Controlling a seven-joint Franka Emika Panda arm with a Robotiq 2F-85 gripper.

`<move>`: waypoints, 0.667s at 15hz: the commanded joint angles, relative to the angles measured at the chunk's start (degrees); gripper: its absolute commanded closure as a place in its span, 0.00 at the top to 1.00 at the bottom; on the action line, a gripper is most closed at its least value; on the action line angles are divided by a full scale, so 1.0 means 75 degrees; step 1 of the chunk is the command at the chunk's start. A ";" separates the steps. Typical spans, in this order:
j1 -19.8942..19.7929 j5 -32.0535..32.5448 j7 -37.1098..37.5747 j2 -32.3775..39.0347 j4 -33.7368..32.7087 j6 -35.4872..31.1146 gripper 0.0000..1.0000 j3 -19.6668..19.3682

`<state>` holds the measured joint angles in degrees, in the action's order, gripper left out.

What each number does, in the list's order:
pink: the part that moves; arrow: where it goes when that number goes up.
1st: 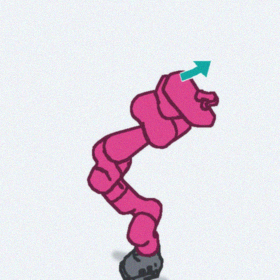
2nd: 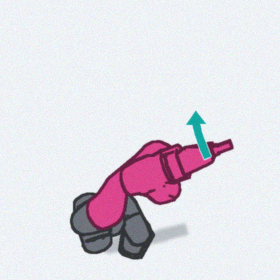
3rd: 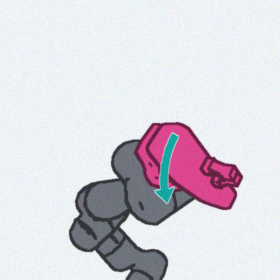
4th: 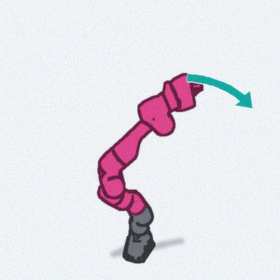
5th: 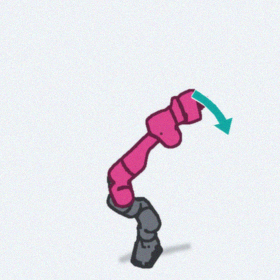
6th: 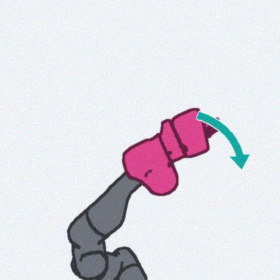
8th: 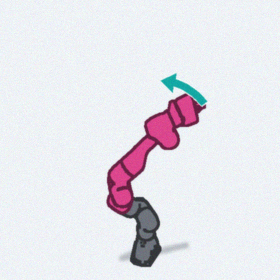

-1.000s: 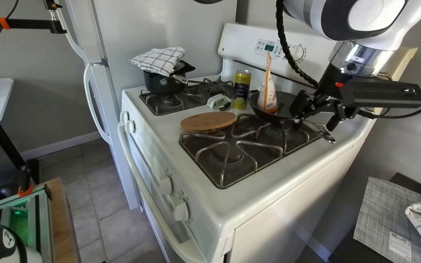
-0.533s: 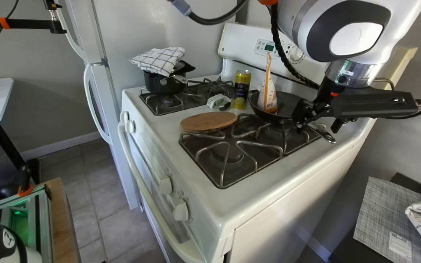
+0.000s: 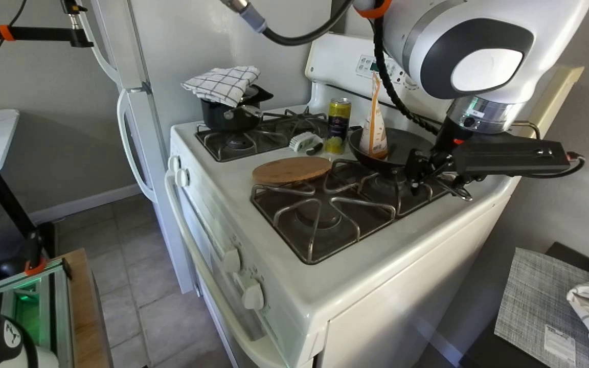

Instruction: Move the pan to the top left stove plate

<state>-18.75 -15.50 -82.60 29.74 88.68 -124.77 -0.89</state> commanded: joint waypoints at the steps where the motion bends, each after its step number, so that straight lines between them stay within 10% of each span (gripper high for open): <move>1: -0.0047 -0.0075 0.0047 -0.0154 0.0253 0.0023 0.49 0.0058; 7: -0.0071 -0.0170 -0.0118 -0.0219 0.0301 0.0132 0.05 0.0185; 10: -0.0214 -0.0546 -0.0304 -0.0160 0.0200 0.0303 0.00 0.0357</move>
<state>-18.88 -16.39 -82.86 29.30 89.11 -124.37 0.36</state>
